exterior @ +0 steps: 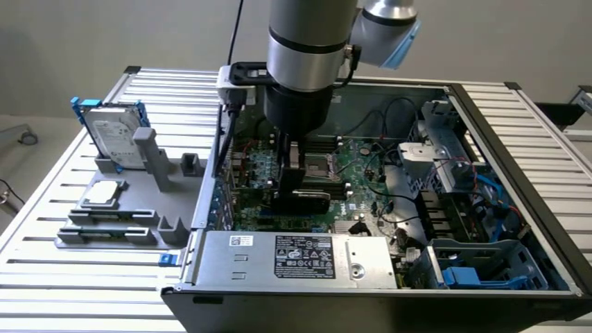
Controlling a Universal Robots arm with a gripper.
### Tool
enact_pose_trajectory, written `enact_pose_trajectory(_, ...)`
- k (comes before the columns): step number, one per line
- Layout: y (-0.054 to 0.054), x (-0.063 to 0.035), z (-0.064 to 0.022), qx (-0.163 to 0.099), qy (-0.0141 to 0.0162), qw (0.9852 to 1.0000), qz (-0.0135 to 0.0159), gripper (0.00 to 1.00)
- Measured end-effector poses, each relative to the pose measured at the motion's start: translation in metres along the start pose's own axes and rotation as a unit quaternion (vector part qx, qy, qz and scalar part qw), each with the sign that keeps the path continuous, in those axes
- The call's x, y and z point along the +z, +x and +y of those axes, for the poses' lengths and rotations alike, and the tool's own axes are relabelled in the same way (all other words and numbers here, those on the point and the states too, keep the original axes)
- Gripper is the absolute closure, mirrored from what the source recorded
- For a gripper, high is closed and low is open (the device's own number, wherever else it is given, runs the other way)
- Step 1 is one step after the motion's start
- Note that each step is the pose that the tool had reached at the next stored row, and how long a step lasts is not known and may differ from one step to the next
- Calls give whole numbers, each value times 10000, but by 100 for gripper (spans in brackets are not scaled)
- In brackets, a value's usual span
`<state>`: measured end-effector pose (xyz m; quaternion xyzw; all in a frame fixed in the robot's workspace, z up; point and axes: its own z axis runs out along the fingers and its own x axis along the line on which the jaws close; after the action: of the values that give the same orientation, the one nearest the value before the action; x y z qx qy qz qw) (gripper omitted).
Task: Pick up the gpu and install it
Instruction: 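Press down on the gpu until it lock into place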
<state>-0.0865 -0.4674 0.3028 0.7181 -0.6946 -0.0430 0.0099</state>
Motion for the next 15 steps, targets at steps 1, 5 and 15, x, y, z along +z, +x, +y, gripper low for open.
enact_pose_trajectory(1, -1, -15, -3, 0, 1, 10000, -1, 39)
enact_pose_trajectory(5, -1, -41, -21, -2, 36, 10000, -6, 63)
enact_pose_trajectory(15, -25, 82, -19, -7, 115, 9999, -16, 89)
